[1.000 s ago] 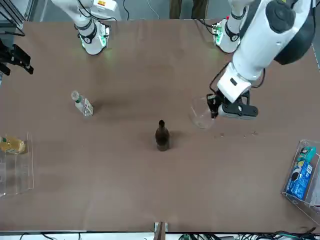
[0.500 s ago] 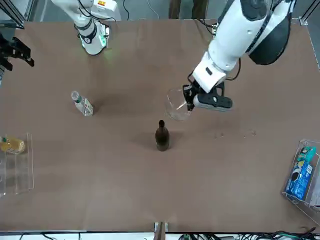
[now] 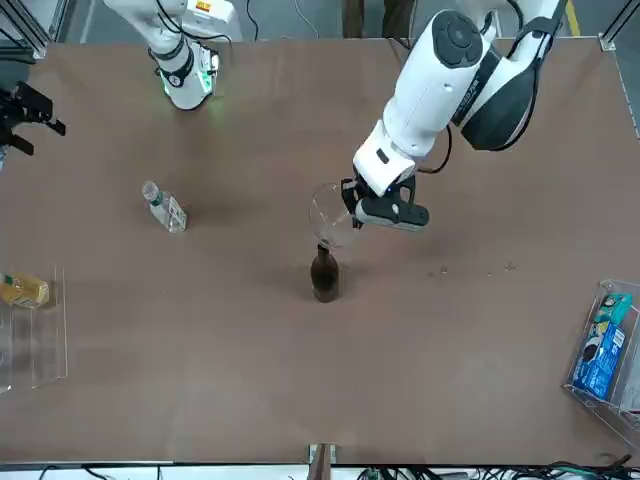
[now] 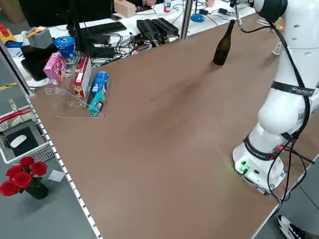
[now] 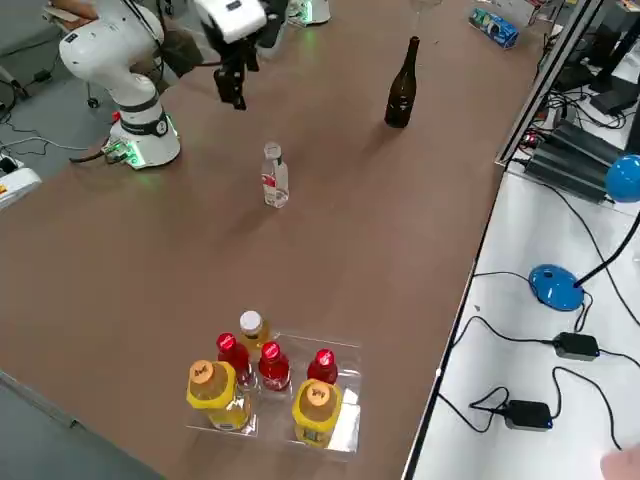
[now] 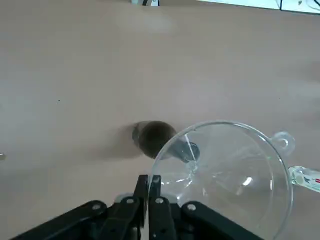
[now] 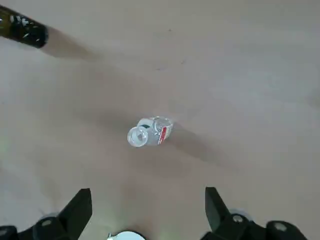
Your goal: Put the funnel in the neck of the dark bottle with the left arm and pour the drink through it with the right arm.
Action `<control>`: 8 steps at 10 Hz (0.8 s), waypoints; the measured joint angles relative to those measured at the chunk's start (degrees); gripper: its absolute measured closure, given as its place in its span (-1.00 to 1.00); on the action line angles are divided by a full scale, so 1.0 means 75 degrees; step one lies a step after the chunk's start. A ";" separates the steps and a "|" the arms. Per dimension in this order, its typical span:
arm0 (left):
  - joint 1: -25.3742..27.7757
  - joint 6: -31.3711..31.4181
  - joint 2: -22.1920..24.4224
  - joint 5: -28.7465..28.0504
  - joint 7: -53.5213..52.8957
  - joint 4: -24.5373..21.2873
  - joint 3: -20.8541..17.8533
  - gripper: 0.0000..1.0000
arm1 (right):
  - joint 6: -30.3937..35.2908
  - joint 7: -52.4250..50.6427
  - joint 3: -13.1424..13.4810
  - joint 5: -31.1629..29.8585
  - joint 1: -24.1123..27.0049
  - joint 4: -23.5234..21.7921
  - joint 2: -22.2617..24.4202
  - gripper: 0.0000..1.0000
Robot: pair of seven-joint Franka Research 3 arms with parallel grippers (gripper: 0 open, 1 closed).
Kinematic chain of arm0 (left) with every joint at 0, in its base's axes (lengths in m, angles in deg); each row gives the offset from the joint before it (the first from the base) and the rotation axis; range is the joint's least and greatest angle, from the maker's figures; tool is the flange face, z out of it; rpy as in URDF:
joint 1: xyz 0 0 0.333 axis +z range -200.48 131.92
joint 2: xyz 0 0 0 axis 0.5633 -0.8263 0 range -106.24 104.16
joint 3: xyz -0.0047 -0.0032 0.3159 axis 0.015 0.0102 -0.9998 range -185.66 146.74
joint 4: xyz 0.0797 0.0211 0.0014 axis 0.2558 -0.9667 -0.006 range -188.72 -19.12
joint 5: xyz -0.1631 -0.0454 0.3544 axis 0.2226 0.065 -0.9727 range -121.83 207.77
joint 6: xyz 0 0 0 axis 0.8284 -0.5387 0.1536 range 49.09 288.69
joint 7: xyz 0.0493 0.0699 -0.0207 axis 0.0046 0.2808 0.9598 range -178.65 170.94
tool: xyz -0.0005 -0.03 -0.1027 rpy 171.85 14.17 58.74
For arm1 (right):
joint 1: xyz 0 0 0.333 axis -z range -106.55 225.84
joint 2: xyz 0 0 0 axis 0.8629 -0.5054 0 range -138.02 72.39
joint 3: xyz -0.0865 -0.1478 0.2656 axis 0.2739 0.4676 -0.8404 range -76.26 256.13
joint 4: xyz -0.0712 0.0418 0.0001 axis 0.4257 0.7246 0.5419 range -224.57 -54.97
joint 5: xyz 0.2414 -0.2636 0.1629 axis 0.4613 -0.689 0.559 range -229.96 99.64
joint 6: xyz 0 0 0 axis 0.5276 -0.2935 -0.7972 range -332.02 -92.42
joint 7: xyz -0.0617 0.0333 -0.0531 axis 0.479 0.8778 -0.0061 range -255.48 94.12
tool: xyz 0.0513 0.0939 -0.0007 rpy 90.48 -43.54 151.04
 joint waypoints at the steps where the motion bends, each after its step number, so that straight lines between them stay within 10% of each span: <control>1: -0.0003 0.0000 -0.0022 -0.0016 0.0000 0.0002 0.0006 0.91 | -0.0004 -0.0401 0.0221 0.0178 0.0014 -0.0186 0.0025 -1.00; 8: -0.0056 0.0260 -0.0350 -0.0178 0.0000 0.0039 0.0054 0.91 | -0.0731 -0.4016 0.0886 0.1392 0.0014 -0.1449 0.0039 -1.00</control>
